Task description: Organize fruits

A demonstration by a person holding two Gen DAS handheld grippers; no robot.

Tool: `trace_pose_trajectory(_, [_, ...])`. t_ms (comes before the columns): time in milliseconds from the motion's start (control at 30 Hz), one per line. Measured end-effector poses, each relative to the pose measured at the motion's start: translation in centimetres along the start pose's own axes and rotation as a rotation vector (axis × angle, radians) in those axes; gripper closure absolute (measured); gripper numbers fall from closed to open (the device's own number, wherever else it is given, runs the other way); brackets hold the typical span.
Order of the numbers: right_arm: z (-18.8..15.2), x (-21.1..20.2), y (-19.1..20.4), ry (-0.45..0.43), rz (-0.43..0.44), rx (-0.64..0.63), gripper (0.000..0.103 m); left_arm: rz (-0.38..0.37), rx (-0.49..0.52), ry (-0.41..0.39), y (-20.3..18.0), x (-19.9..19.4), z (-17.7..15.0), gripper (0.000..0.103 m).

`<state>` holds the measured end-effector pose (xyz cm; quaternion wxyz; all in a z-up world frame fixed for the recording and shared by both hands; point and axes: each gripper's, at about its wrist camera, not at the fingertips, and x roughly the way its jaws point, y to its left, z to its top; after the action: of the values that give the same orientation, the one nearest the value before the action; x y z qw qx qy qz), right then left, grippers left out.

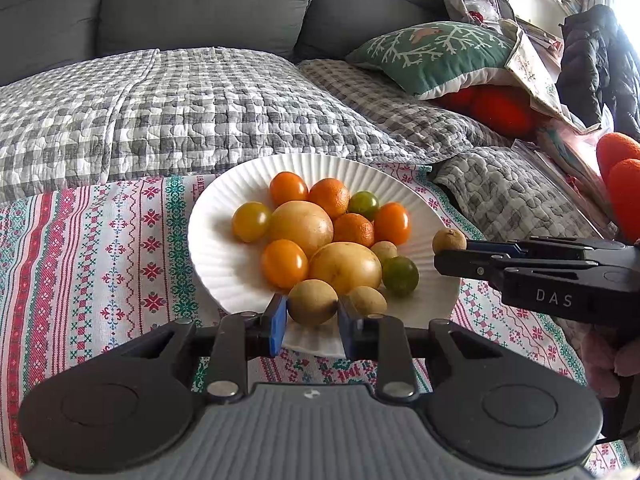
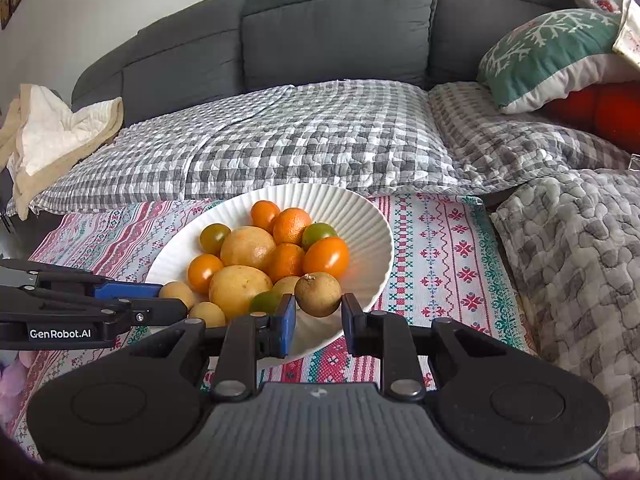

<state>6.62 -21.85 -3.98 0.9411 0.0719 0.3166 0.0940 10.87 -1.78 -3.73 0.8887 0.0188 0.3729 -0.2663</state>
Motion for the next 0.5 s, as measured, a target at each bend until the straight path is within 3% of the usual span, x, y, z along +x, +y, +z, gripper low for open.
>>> trace_pose_trajectory(200, [0.0,0.0,0.0,-0.002,-0.007,0.005,0.077,0.010,0.000,-0.020,0.1,-0.3,-0.1,0.078])
trace_pose_trajectory(400, [-0.2,-0.6,0.1,0.009,-0.025,-0.006,0.071,0.014,-0.016,-0.024,0.0,-1.1,-0.1,0.060])
trace_pose_trajectory(500, [-0.2,-1.2,0.1,0.008,-0.037,0.000,0.066,0.021,-0.027,-0.028,-0.2,-2.0,-0.3,0.045])
